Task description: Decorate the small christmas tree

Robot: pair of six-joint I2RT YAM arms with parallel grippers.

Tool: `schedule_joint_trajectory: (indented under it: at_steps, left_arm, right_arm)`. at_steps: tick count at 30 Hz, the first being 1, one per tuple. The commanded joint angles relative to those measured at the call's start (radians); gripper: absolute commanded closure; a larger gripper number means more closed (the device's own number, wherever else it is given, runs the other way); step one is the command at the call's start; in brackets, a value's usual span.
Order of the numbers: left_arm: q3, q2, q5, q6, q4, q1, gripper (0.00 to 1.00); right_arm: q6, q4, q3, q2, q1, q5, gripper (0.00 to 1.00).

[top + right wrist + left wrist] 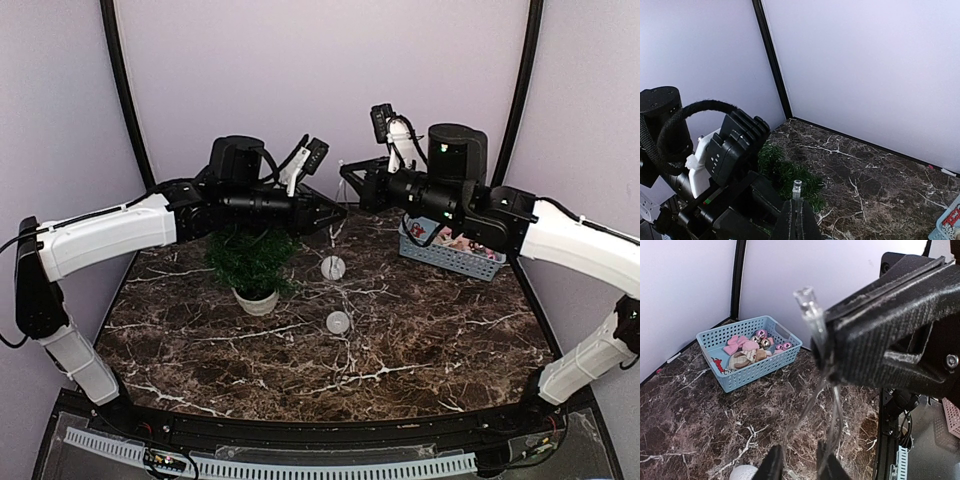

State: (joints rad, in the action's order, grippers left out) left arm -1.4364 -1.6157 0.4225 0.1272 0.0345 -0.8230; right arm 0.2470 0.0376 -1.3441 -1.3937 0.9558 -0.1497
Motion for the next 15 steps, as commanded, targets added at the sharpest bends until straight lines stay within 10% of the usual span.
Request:
schedule_joint_trajectory:
  at_steps: [1,6,15]
  left_arm:
    - [-0.034,0.027,0.006,-0.012,-0.017,-0.008,0.88]
    - [-0.007,0.075,-0.029,-0.022,-0.003,-0.008,1.00]
    - [-0.049,0.094,-0.042,-0.068,0.082,-0.008,1.00]
  right_arm:
    - [0.012,-0.073,0.034,0.041,-0.002,-0.008,1.00]
    - [0.059,-0.108,0.118,0.063,-0.024,-0.044,0.99]
    - [0.215,-0.326,0.466,0.113,-0.096,0.020,0.15]
